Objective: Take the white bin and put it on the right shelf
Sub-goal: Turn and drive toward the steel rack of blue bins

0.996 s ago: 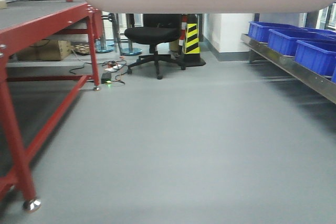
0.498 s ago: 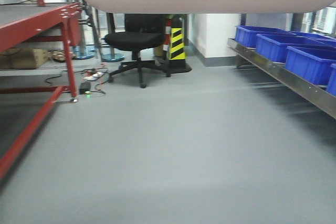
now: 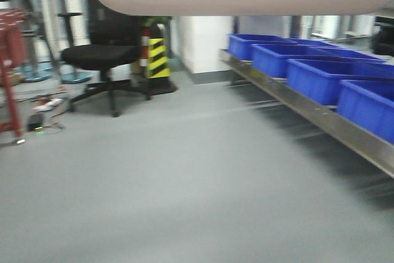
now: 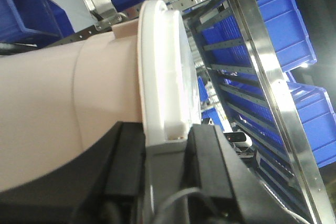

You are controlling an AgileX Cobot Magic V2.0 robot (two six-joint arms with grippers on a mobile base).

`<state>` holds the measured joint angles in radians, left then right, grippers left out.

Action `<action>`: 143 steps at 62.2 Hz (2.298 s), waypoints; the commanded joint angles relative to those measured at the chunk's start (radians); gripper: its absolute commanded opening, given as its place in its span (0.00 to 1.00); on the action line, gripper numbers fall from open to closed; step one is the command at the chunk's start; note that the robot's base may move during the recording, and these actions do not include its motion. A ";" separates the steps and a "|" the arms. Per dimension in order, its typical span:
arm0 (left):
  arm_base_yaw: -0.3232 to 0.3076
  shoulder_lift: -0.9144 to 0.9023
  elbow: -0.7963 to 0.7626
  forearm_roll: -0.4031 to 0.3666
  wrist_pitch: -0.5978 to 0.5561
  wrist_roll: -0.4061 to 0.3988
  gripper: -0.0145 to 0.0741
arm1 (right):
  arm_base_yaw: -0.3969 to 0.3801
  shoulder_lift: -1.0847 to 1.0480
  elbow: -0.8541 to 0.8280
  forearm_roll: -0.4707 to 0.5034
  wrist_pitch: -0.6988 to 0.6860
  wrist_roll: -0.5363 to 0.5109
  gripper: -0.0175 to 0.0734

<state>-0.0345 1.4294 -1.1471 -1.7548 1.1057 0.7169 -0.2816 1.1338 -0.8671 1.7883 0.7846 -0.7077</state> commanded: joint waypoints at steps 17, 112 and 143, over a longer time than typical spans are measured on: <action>-0.023 -0.042 -0.036 -0.143 0.193 0.022 0.02 | 0.014 -0.026 -0.043 0.096 0.082 -0.010 0.27; -0.023 -0.042 -0.036 -0.141 0.193 0.022 0.02 | 0.014 -0.026 -0.043 0.096 0.082 -0.010 0.27; -0.023 -0.042 -0.036 -0.141 0.191 0.022 0.02 | 0.014 -0.026 -0.043 0.095 0.082 -0.010 0.27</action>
<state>-0.0345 1.4294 -1.1471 -1.7528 1.1064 0.7169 -0.2801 1.1338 -0.8671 1.7883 0.7803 -0.7077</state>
